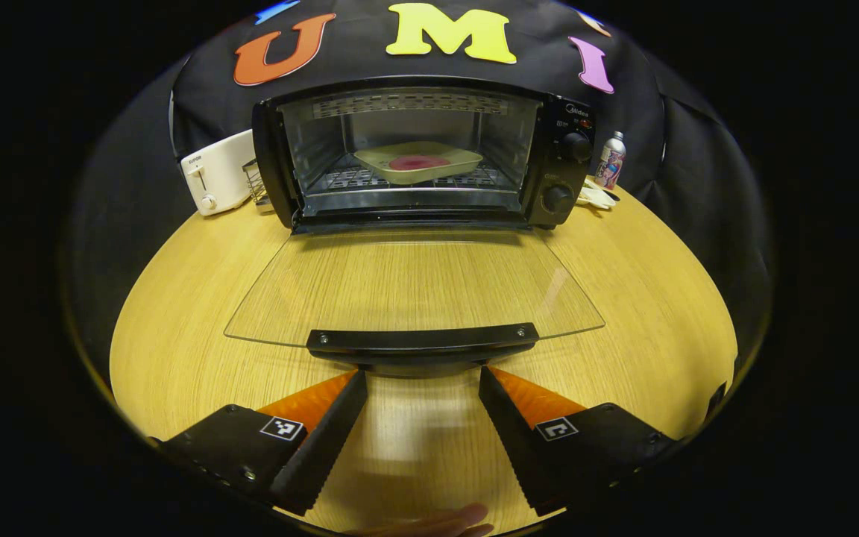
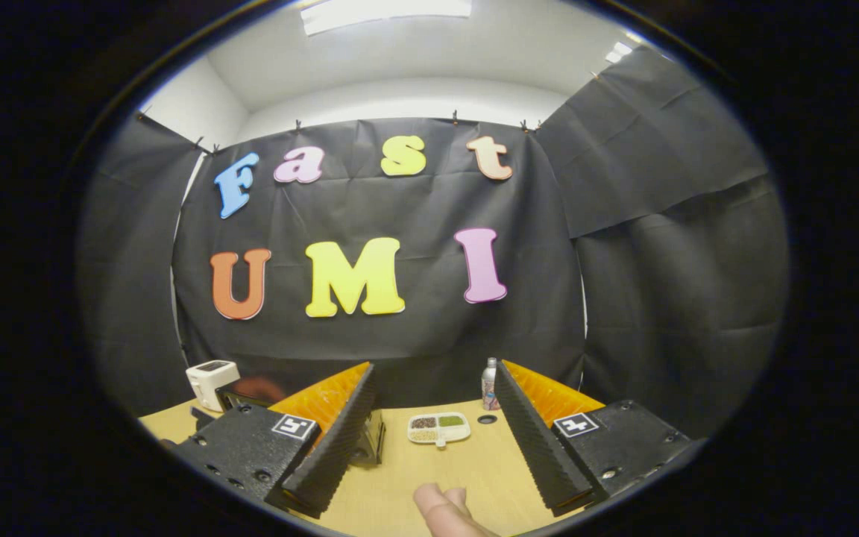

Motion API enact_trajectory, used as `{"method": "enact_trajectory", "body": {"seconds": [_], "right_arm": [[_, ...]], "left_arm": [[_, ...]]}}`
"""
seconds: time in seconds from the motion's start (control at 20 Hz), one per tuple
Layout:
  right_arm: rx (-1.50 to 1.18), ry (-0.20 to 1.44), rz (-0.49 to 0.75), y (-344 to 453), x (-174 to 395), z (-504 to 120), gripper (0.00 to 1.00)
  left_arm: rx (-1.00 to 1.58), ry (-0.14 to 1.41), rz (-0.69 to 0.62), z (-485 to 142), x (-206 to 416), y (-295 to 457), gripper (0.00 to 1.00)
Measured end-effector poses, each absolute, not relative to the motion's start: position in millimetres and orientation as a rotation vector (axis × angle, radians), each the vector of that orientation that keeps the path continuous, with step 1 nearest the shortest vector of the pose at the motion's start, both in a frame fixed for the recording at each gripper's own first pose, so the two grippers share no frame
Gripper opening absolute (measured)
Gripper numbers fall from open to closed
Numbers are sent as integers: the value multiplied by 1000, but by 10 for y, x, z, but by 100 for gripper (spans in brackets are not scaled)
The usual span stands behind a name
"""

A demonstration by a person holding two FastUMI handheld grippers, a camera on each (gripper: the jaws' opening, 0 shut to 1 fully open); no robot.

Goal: Open the electric oven with the left hand, put the food in, and close the electric oven.

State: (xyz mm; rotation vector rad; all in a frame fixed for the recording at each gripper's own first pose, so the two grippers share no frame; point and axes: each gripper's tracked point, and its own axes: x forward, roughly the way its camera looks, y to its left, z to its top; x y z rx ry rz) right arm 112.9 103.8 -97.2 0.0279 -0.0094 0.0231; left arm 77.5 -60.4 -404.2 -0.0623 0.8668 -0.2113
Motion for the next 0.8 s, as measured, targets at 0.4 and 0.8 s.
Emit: {"method": "enact_trajectory", "body": {"seconds": [0.4,0.8], "right_arm": [[15,6,32,1009,933,-961,96],[2,24,58,968,462,-818,96]], "left_arm": [[-72,824,-220,-3740,847,-572,97],[-138,491,-253,-2895,1800,-584,95]]}}
